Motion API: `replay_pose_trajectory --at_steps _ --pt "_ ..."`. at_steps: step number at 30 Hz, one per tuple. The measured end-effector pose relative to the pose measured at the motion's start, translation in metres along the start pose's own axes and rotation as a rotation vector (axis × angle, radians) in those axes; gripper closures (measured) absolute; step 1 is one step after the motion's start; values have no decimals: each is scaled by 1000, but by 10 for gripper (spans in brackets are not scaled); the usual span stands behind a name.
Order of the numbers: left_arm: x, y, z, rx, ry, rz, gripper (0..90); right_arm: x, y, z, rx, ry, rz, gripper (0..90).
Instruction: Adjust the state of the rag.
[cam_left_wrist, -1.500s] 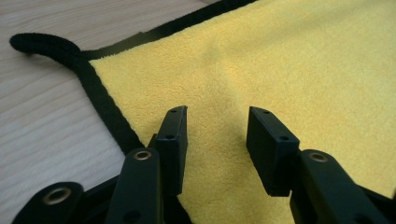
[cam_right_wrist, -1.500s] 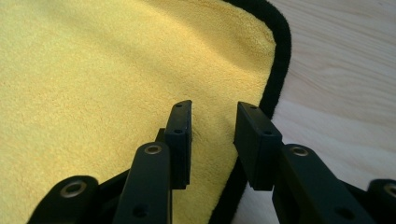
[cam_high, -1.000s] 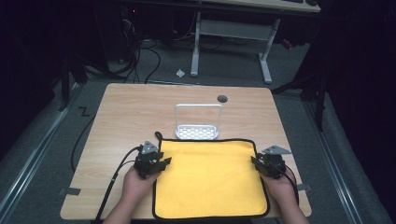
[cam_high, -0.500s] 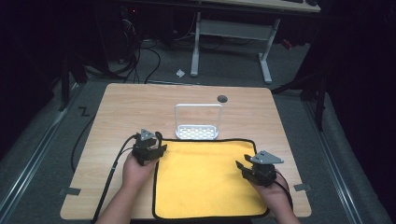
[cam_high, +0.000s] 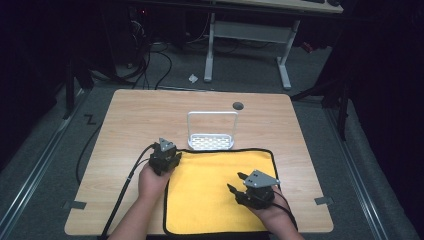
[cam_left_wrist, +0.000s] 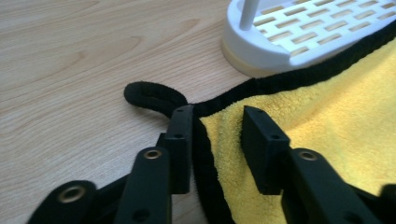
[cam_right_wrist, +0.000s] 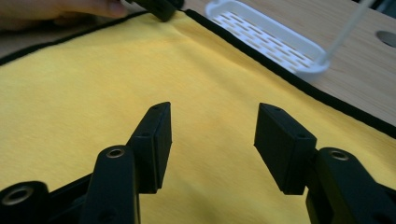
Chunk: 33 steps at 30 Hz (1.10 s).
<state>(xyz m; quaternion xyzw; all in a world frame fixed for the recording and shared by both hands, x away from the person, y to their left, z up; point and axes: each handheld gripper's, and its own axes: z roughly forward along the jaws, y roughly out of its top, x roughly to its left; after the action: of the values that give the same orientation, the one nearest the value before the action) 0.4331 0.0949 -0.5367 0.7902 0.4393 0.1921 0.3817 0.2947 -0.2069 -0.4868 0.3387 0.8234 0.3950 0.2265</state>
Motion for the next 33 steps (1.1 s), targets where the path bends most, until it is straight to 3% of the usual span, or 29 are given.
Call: replay_pose_trajectory --at_steps 4,8,10,18,22,29,33 --pt "2 0 0 -4 -31 -33 777 15 6 10 11 42 -14 454" --pt "16 -2 -1 -6 -140 -150 812 40 18 28 28 95 -31 447" --pt "20 -3 -1 -7 -166 -183 812 46 21 33 29 109 -33 446" --pt "23 -5 -1 -5 -203 -205 805 93 36 75 90 174 -97 434" --pt "23 -6 -2 -4 -210 -198 804 109 43 92 104 214 -85 424" --pt "21 -6 -3 -4 -208 -188 800 138 47 106 132 284 -105 369" --pt "21 -6 -3 -3 -208 -191 799 147 46 108 138 301 -118 355"
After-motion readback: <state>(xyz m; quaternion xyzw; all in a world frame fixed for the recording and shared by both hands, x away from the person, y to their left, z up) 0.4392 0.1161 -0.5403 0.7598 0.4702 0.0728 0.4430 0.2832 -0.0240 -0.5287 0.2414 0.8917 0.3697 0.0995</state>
